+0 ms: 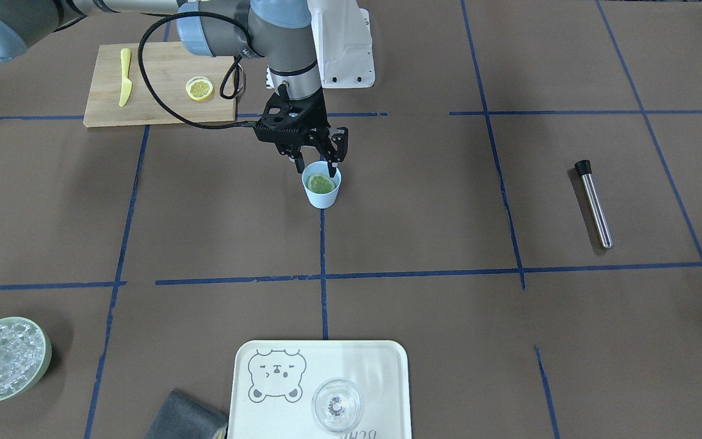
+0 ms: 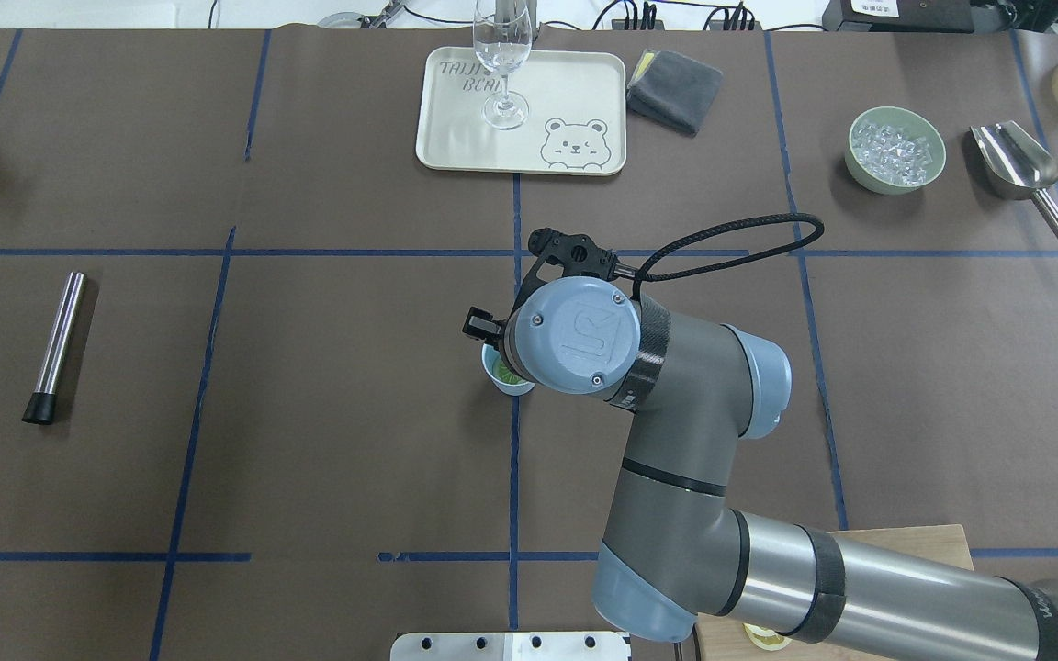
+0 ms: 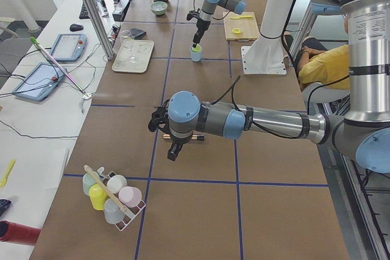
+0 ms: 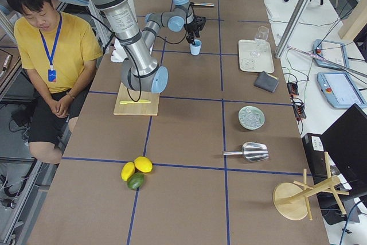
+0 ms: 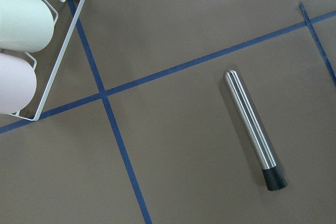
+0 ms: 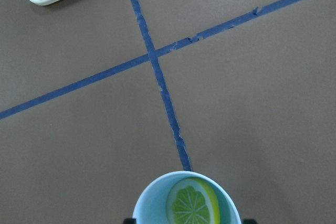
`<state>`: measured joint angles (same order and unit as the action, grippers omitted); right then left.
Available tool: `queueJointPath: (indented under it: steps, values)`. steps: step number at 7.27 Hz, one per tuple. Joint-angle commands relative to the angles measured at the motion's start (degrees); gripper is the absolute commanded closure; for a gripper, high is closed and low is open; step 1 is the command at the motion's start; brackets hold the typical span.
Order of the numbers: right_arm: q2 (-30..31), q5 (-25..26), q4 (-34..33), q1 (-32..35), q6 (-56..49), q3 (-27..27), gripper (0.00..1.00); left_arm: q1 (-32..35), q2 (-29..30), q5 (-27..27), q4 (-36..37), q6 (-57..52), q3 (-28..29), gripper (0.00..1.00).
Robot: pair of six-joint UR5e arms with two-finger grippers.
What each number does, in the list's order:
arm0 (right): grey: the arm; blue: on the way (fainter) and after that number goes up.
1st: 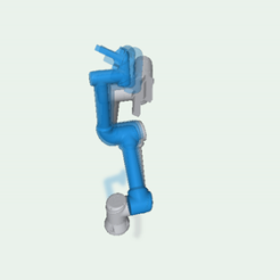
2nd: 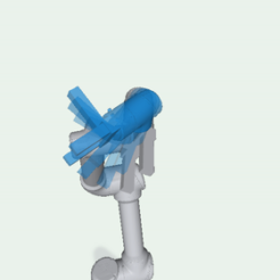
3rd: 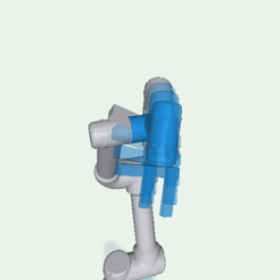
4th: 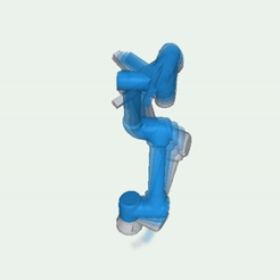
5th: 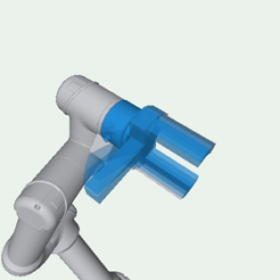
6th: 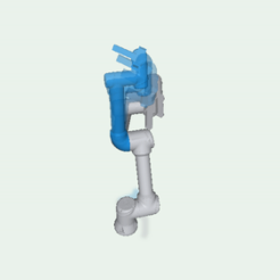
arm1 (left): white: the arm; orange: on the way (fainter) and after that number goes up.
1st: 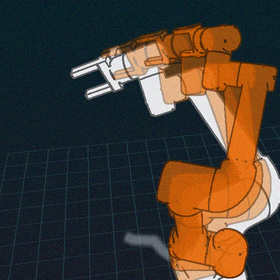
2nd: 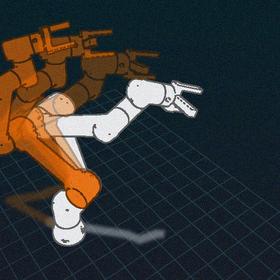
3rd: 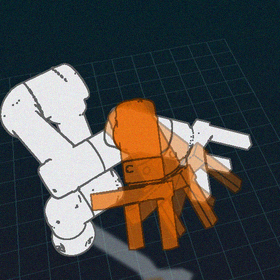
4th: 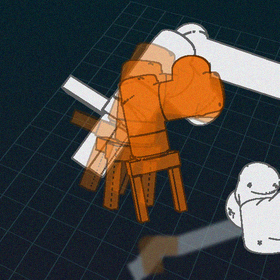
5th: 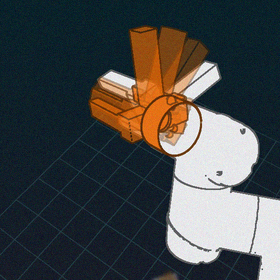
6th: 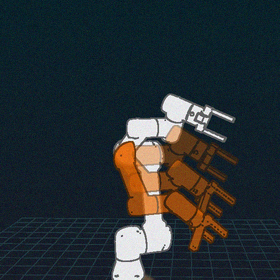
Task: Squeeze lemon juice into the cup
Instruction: 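Lower the lemon slice into the blue cup and open the right gripper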
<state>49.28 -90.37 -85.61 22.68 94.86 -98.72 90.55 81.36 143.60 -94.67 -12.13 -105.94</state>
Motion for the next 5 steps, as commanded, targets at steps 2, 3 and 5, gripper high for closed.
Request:
queueJointPath:
  steps: [2, 3, 5]
  values:
    - [-0.06, -0.42, 0.00, 0.00, -0.20, -0.42, 0.10, -0.20, 0.02, 0.02, 0.10, 0.61, 0.29, 0.00]
    - [0.81, -3.99, -0.09, 1.13, -0.73, -1.29, 0.00, -1.16, 0.81, 0.02, -1.64, 4.18, 1.95, 0.00]
    - [9.29, -9.37, -0.17, 4.29, -5.61, -10.47, 0.00, -8.23, 1.52, -0.51, -13.89, 23.53, 2.67, 0.01]
